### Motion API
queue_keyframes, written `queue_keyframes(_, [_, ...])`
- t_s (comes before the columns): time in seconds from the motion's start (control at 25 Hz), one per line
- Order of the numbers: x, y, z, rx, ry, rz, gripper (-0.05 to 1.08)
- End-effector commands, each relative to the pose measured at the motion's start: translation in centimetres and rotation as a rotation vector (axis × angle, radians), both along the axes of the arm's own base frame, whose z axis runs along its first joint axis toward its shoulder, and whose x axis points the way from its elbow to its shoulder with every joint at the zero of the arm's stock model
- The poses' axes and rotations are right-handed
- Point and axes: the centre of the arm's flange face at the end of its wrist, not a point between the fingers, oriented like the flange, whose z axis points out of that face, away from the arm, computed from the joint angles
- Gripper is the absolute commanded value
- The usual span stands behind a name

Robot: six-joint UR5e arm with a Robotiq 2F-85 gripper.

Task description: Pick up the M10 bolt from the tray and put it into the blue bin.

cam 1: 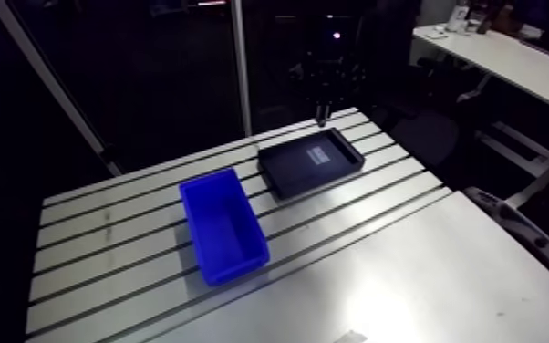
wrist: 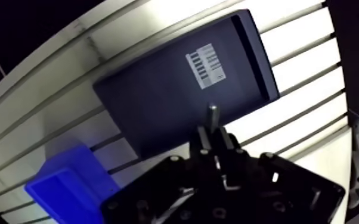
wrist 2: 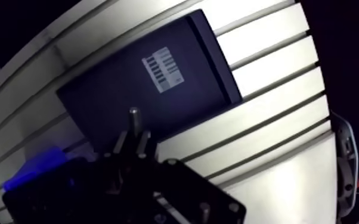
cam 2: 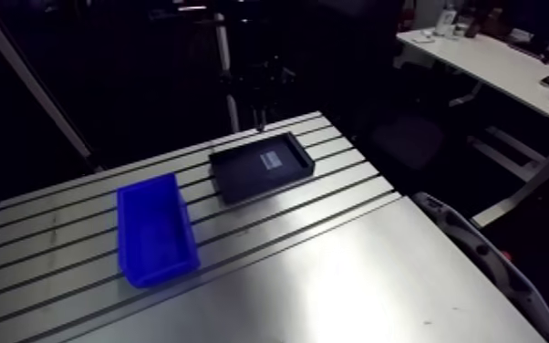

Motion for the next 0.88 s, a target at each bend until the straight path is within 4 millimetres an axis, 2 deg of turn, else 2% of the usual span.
queue_keyframes(0.04, [1.6, -6.3, 6.4, -0.001, 0.029, 0.383, 1.07])
queue_keyframes(0.16, [1.5, -9.6, 6.8, -0.009, 0.042, 0.694, 1.07])
queue_keyframes(0.2, [1.5, -11.8, 6.9, -0.035, 0.057, 0.829, 1.07])
queue_keyframes(0.24, [1.8, -15.3, 7.0, -0.072, 0.083, 1.029, 1.07])
queue_keyframes(0.28, [2.1, -16.7, 7.3, -0.086, 0.094, 1.129, 1.07])
queue_keyframes(0.4, [3.5, -17.9, 7.4, -0.118, 0.079, 1.303, 1.07])
queue_keyframes(0.6, [4.4, -23.3, 8.1, -0.111, 0.084, 1.552, 1.07])
queue_keyframes(0.68, [4.8, -24.1, 8.4, -0.112, 0.082, 1.626, 1.07])
queue_keyframes(0.88, [6.0, -24.2, 8.0, -0.156, 0.028, 1.763, 1.07])
